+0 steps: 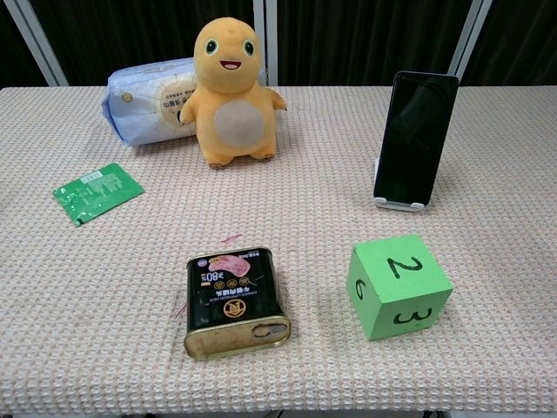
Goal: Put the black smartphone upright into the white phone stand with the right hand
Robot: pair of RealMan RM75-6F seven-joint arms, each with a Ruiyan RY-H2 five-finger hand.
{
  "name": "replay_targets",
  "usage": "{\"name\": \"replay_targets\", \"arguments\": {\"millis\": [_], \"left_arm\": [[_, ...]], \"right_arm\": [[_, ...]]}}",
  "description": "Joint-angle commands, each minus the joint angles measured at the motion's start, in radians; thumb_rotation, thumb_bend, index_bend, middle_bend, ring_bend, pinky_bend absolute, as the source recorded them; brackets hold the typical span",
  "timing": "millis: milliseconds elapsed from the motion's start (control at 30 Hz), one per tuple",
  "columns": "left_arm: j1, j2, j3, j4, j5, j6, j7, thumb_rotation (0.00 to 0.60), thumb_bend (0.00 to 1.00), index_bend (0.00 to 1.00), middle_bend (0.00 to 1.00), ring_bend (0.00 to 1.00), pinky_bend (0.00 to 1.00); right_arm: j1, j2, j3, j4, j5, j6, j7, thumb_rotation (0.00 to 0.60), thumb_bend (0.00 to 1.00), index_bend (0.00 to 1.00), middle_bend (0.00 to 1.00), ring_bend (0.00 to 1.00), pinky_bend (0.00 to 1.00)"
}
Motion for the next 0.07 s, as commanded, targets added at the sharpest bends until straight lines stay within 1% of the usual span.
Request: {"name": "replay_targets", "arguments": {"millis": [33, 67], "left_arm": [[0.002, -0.007, -0.001, 0.013, 0.010, 0.011, -0.004, 0.244, 0.05, 0.08, 0.04, 0.02, 0.14], [0.002, -0.007, 0.000, 0.014, 0.012, 0.013, -0.003, 0.243, 0.05, 0.08, 0.04, 0.02, 0.14]], "right_arm": [[-0.136, -0.135, -0.007, 0.211, 0.096, 0.001, 0.145, 0.600, 0.22, 0.00, 0.00, 0.00, 0.00], [-0.140, -0.143, -0.004, 0.233, 0.091, 0.000, 0.148, 0.600, 0.22, 0.00, 0.00, 0.00, 0.00]]}}
